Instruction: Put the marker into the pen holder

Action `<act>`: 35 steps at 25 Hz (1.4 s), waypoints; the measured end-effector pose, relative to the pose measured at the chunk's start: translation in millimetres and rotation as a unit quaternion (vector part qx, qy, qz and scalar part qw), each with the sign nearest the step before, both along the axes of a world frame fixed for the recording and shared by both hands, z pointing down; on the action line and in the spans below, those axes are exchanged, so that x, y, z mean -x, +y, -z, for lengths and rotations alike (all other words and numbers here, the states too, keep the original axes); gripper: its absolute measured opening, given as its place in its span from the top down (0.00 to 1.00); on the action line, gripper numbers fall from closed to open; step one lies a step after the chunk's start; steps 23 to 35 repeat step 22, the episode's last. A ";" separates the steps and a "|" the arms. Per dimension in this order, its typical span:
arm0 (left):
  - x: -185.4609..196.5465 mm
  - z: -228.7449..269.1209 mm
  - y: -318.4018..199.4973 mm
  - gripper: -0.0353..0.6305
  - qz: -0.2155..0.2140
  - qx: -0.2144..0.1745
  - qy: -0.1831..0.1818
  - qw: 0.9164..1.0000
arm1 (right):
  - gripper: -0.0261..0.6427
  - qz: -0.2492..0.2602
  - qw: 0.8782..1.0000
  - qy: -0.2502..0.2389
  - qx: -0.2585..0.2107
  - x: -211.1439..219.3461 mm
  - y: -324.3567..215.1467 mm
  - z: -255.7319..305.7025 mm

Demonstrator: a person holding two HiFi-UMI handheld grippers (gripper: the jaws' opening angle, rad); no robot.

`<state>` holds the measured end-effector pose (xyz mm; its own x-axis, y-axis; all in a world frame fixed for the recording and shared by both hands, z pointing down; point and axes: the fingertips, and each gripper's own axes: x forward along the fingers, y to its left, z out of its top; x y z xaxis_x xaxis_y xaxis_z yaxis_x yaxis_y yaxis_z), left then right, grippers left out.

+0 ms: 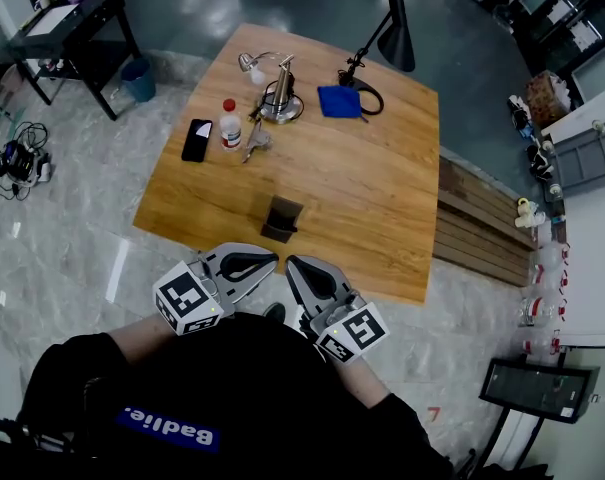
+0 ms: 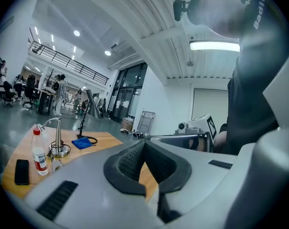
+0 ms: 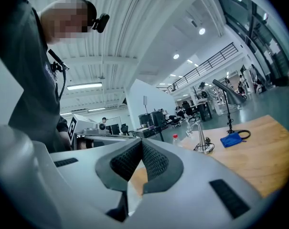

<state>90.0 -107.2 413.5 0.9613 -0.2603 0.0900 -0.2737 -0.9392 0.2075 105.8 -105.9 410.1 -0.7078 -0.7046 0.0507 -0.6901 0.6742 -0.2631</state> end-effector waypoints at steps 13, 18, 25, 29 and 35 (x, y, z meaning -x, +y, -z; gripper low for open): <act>0.9 0.7 -3.8 0.94 0.004 0.000 0.003 1.000 | 0.95 0.000 1.000 0.001 0.004 -0.5 -4.2 -1.1; 0.8 -0.6 -4.0 0.94 0.004 0.001 0.003 1.000 | 0.95 0.001 1.000 0.002 0.006 -0.4 -3.9 -2.9; 1.7 -0.8 -3.1 0.94 0.005 0.000 0.002 1.000 | 0.95 0.002 1.000 0.001 0.007 0.4 -2.9 -3.6; 1.7 -0.8 -3.1 0.94 0.005 0.000 0.002 1.000 | 0.95 0.002 1.000 0.001 0.007 0.4 -2.9 -3.6; 1.7 -0.8 -3.1 0.94 0.005 0.000 0.002 1.000 | 0.95 0.002 1.000 0.001 0.007 0.4 -2.9 -3.6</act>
